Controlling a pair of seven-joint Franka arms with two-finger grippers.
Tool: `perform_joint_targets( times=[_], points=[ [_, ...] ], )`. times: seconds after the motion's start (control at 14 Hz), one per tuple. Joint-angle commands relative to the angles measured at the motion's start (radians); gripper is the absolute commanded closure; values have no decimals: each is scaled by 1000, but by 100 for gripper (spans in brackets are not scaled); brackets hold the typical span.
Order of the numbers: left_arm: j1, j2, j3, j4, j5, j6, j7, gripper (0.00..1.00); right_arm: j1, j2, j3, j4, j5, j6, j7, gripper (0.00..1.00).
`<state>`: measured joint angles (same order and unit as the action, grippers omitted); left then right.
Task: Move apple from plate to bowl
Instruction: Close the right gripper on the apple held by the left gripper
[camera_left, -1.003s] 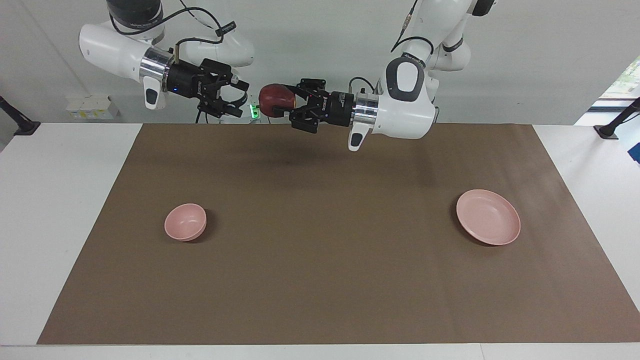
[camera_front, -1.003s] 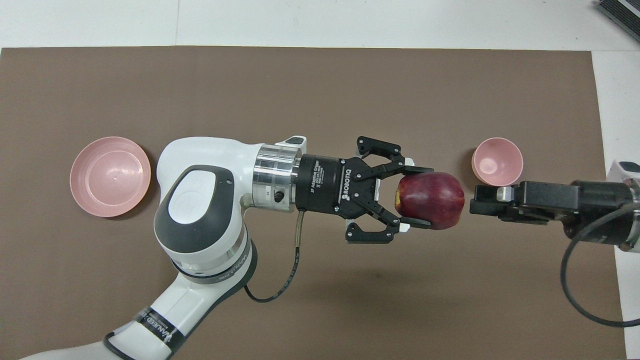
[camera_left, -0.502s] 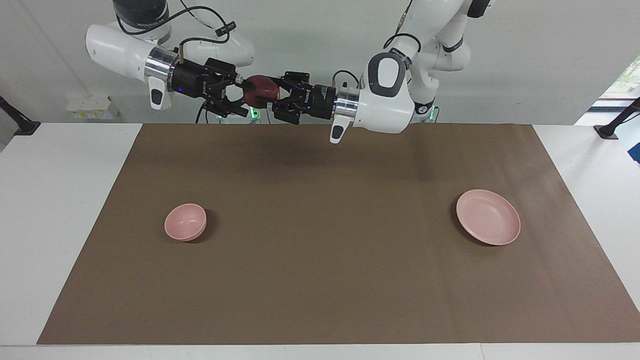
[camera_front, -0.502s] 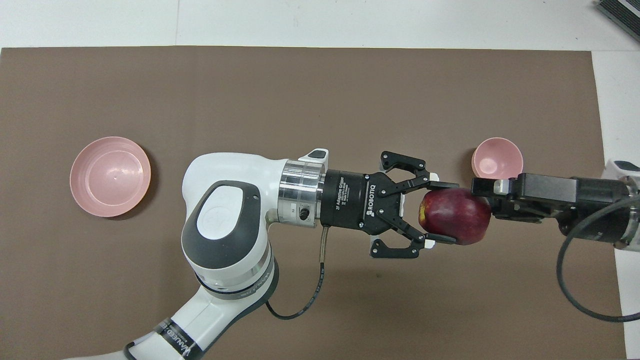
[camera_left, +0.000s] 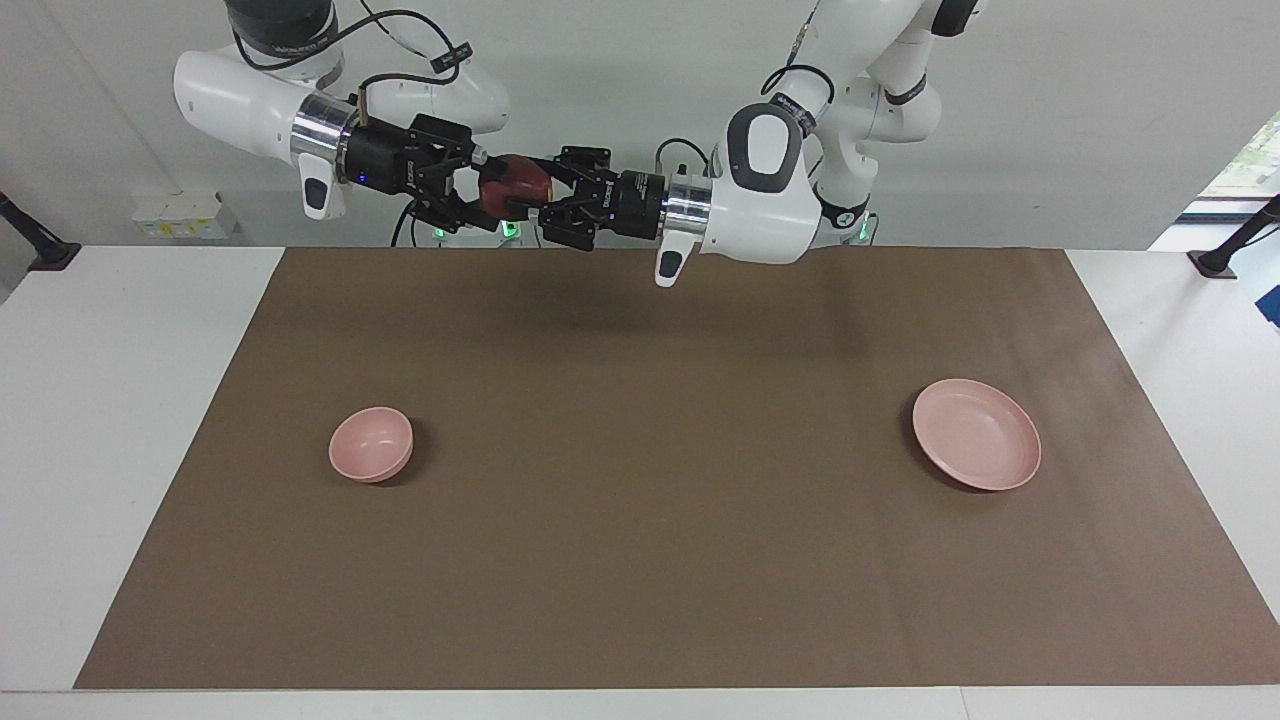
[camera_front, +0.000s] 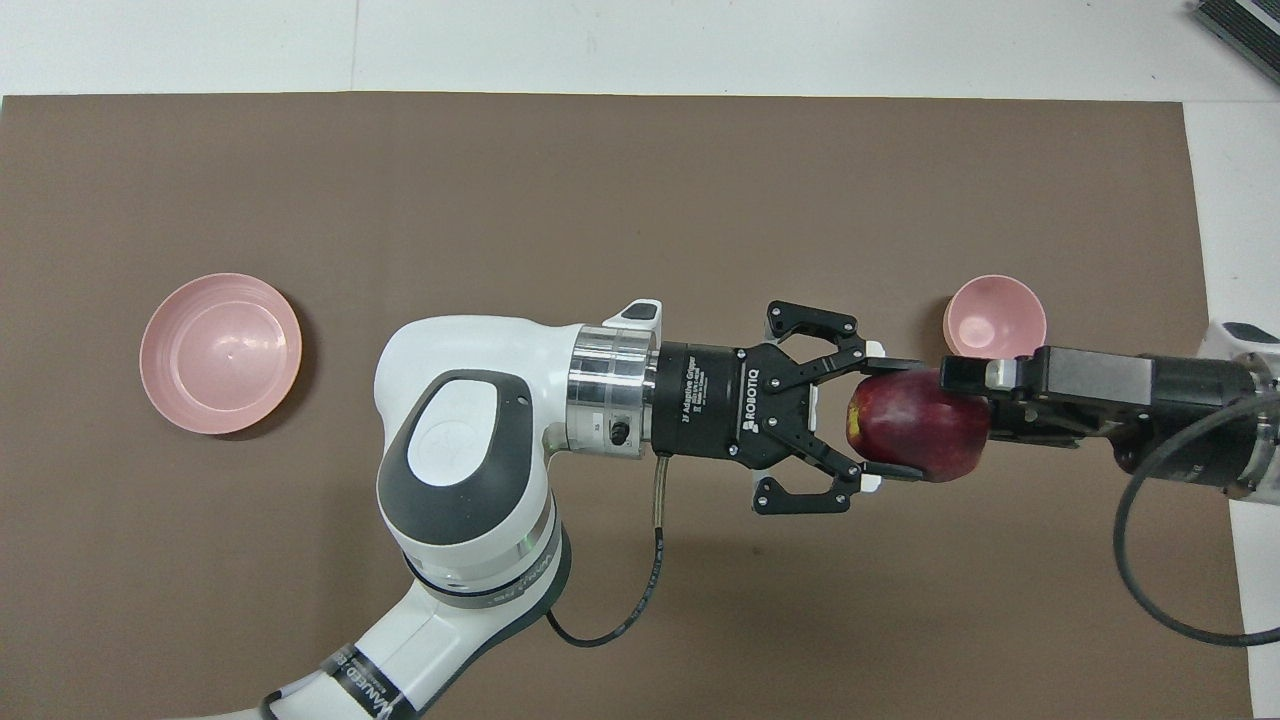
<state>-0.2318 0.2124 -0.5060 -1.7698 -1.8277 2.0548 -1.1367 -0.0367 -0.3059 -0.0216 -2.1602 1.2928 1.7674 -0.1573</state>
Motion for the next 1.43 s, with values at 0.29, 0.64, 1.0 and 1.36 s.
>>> perform_joint_targets(
  times=[0.29, 0.64, 1.0, 1.36],
  points=[
    [-27, 13, -32, 23, -41, 48, 75, 100, -2, -27, 12, -26, 10, -2, 19, 73],
    [-23, 13, -32, 23, -39, 53, 75, 100, -2, -25, 18, -23, -35, -26, 99, 100],
    [-20, 13, -32, 23, -39, 53, 75, 100, -3, -19, 19, -18, -35, -29, 99, 71],
    [-15, 13, -31, 23, -39, 53, 77, 100, -22, -22, 11, -20, -24, -60, 79, 0]
  ],
)
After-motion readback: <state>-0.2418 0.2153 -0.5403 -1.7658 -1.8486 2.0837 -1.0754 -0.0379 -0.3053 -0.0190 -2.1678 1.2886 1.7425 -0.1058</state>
